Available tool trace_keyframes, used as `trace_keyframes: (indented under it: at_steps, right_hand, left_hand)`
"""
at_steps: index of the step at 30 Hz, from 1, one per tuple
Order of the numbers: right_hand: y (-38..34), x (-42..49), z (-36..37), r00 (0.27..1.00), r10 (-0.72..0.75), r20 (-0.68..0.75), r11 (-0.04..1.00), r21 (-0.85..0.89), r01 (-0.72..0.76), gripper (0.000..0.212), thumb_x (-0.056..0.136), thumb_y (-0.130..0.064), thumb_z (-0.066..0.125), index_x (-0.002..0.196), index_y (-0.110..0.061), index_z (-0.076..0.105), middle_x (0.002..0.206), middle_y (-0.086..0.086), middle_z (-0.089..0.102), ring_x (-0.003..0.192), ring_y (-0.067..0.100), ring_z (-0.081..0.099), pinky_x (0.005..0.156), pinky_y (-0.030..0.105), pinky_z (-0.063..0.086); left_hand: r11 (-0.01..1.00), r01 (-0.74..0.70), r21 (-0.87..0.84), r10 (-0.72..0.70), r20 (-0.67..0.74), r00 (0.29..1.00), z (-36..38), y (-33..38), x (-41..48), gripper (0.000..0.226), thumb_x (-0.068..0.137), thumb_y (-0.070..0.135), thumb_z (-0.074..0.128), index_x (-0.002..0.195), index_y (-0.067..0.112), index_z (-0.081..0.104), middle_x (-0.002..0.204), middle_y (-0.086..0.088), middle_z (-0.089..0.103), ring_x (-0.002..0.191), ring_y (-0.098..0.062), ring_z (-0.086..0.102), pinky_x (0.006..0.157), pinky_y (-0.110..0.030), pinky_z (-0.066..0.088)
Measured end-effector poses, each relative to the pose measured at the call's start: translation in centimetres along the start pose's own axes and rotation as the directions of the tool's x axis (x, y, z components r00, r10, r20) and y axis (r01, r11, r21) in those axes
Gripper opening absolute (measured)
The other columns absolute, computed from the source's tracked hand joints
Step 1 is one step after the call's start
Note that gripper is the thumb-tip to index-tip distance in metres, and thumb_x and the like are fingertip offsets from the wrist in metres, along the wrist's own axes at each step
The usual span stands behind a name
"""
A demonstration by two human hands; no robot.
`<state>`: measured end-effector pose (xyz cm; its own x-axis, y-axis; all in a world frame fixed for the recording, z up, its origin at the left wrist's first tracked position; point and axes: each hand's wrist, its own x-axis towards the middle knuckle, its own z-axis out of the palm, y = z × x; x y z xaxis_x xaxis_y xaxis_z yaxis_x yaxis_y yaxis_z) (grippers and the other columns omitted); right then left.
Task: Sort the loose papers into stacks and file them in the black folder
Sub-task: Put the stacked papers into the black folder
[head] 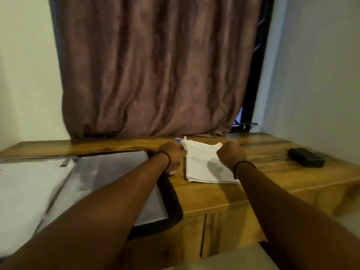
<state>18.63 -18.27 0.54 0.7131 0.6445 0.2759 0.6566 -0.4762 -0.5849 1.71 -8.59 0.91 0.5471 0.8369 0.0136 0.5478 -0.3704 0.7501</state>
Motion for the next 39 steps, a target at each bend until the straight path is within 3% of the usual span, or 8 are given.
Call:
trace_keyframes:
  at_steps: [4,8,10,15,20,23,29,39]
  right_hand:
    - [5.2,0.9,0.6,0.994,0.106,0.035,0.991,-0.091,-0.102,0.031,0.09,-0.023,0.057,0.115,-0.006,0.063,0.122,0.018,0.063,0.11,0.036,0.06,0.087,0.036,0.047]
    - [6.1,2.5,1.0,0.994,0.109,0.032,0.988,-0.115,-0.105,0.04,0.09,-0.035,0.06,0.12,-0.008,0.056,0.124,0.015,0.062,0.111,0.034,0.059,0.091,0.038,0.048]
    - [6.5,3.3,1.1,0.991,0.131,0.03,0.99,-0.055,-0.129,0.04,0.09,-0.035,0.061,0.117,-0.007,0.056,0.121,0.015,0.062,0.108,0.034,0.06,0.088,0.038,0.05]
    - [6.6,3.2,1.2,0.984,0.165,0.073,0.945,0.275,-0.179,0.05,0.079,-0.05,0.064,0.113,-0.013,0.062,0.107,0.006,0.068,0.093,0.027,0.066,0.08,0.037,0.057]
    - [0.4,2.1,0.3,0.991,-0.134,0.016,0.539,0.84,0.06,0.037,0.086,-0.023,0.075,0.119,-0.008,0.068,0.112,0.007,0.072,0.102,0.026,0.07,0.091,0.039,0.056]
    - [-6.2,0.9,0.3,0.964,-0.265,-0.033,0.314,0.942,0.119,0.035,0.086,-0.013,0.074,0.119,-0.002,0.066,0.11,0.011,0.073,0.098,0.028,0.071,0.084,0.039,0.059]
    - [-17.7,-2.0,3.8,0.941,-0.332,-0.057,0.151,0.982,0.113,0.033,0.086,-0.013,0.074,0.115,0.0,0.067,0.107,0.011,0.073,0.094,0.028,0.072,0.079,0.037,0.061]
    - [-20.8,-4.3,11.4,0.895,-0.433,0.106,0.238,0.971,0.0,0.042,0.08,0.0,0.075,0.121,0.002,0.064,0.114,0.012,0.071,0.097,0.021,0.072,0.078,0.029,0.06]
  left_hand:
    - [0.95,0.09,-0.298,-0.077,0.052,0.996,3.8,0.6,2.9,0.021,0.094,0.022,0.063,0.112,0.011,0.059,0.112,-0.012,0.064,0.099,-0.033,0.063,0.082,-0.042,0.053]
    - [0.944,0.146,-0.295,-0.109,0.14,0.984,5.7,0.9,5.5,0.052,0.087,0.015,0.071,0.133,-0.002,0.054,0.136,-0.015,0.056,0.123,-0.031,0.055,0.105,-0.04,0.044]
    - [0.954,0.159,-0.255,-0.139,0.096,0.986,5.7,0.5,6.1,0.05,0.091,0.019,0.067,0.132,-0.006,0.053,0.137,-0.017,0.054,0.128,-0.032,0.05,0.109,-0.039,0.038]
    - [0.767,0.063,-0.639,-0.041,0.049,0.998,3.7,-2.5,6.2,0.038,0.083,0.003,0.073,0.119,-0.001,0.065,0.123,-0.018,0.065,0.109,-0.035,0.064,0.097,-0.051,0.05]
    - [0.592,-0.119,-0.797,0.198,0.001,0.98,-2.7,-2.7,3.1,0.053,0.076,0.01,0.075,0.126,0.002,0.061,0.124,-0.016,0.065,0.113,-0.035,0.063,0.101,-0.053,0.047]
    - [0.582,-0.196,-0.789,0.258,-0.049,0.965,-8.4,-2.9,0.7,0.055,0.076,0.012,0.076,0.129,0.005,0.06,0.126,-0.015,0.065,0.114,-0.035,0.063,0.1,-0.052,0.047]
    - [0.576,-0.377,-0.725,0.201,-0.322,0.925,-19.9,-4.9,-3.7,0.04,0.083,0.015,0.073,0.121,0.007,0.065,0.12,-0.012,0.068,0.109,-0.03,0.066,0.097,-0.044,0.051]
    - [0.591,-0.435,-0.679,0.118,-0.461,0.88,-21.3,-12.0,-4.3,0.031,0.084,-0.001,0.069,0.114,0.007,0.067,0.12,-0.012,0.067,0.103,-0.025,0.068,0.094,-0.037,0.054]
